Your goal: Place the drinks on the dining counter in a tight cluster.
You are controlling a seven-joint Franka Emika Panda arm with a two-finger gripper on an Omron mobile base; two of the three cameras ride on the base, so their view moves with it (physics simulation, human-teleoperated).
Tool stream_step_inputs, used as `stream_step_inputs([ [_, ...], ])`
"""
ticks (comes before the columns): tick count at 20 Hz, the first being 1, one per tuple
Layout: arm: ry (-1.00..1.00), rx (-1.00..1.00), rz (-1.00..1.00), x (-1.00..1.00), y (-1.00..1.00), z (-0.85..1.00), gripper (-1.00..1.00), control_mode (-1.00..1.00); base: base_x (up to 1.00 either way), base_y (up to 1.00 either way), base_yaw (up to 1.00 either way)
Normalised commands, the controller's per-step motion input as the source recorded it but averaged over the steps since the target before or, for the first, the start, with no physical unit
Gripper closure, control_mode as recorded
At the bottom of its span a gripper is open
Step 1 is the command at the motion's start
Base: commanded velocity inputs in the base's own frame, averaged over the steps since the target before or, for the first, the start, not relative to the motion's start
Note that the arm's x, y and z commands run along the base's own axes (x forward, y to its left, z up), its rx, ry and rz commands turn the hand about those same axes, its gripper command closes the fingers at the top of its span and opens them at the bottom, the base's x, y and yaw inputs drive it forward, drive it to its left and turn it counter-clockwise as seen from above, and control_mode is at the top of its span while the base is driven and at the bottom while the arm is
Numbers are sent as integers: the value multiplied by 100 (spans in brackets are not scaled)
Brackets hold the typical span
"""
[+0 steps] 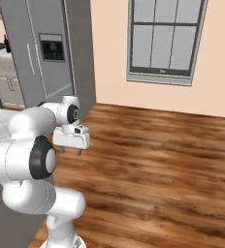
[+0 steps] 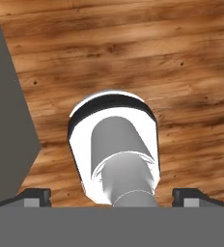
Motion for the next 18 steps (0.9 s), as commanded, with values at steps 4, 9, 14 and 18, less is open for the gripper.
stream_step_inputs([
  [4,0,0,0,0,0,0,-100,100,79,-24,24],
  [9,0,0,0,0,0,0,-100,100,81,-24,23],
  [14,0,0,0,0,0,0,-100,100,81,-25,21],
  [18,0,0,0,0,0,0,-100,100,79,-23,25],
])
